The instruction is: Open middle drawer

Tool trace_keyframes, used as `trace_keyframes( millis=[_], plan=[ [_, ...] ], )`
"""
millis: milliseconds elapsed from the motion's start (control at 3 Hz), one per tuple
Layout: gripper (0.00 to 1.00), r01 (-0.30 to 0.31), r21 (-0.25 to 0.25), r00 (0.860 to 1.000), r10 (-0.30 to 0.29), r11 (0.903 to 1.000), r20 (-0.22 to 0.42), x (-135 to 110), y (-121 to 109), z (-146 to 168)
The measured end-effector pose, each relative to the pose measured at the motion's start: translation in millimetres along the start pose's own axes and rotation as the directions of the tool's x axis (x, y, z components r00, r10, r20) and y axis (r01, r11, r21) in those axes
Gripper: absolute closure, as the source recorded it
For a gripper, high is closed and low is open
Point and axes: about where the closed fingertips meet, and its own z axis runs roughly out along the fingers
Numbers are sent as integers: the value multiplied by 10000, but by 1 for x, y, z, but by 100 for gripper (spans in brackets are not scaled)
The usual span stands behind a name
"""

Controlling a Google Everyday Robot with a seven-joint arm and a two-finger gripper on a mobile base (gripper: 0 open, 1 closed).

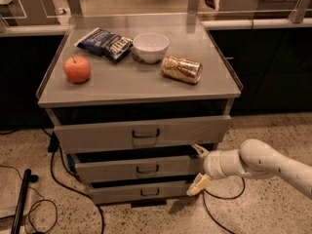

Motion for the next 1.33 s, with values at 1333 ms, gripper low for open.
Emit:
trace_keyframes(
  millis=[1333],
  plan=[
    [0, -14, -168, 10000, 15, 9999, 89, 29, -5, 41]
  ],
)
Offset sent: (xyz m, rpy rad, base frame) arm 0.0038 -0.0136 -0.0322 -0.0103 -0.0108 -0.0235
